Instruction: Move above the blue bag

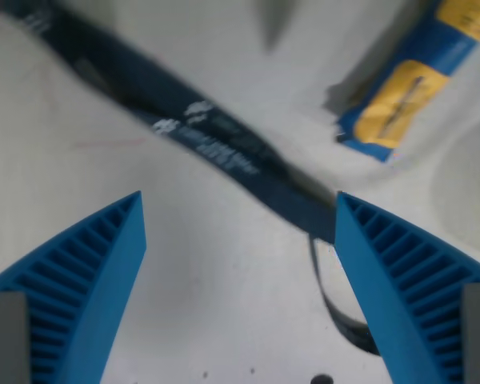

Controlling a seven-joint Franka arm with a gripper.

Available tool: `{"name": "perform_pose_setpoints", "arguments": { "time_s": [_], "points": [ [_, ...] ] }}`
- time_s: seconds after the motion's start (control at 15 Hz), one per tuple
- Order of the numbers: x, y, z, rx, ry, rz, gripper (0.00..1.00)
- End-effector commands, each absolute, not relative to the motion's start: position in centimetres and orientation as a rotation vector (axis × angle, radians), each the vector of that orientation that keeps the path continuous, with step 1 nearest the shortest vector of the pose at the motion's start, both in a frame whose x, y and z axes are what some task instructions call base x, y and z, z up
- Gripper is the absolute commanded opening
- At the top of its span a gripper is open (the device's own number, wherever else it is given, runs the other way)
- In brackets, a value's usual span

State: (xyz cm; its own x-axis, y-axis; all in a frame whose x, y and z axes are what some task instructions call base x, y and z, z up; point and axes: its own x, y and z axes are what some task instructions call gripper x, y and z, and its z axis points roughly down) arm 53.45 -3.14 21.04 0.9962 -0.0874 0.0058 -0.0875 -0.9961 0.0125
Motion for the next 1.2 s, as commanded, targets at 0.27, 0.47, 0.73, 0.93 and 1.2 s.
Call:
{"name": "perform_pose_setpoints", "arguments": {
  "time_s": [0.27,0.47,0.73,0.93,1.2],
  "points": [
    [55.2,-6.1,19.3,3.067,-0.729,0.0,1.0],
    [55.8,-7.8,18.4,3.04,-0.827,-0.012,1.0],
    [56.6,-9.8,17.2,3.012,-0.922,-0.002,1.0],
    [57.1,-11.0,16.5,2.998,-0.969,0.018,1.0],
    [57.6,-12.3,15.8,2.992,-0.983,0.029,1.0]
  ]
}}
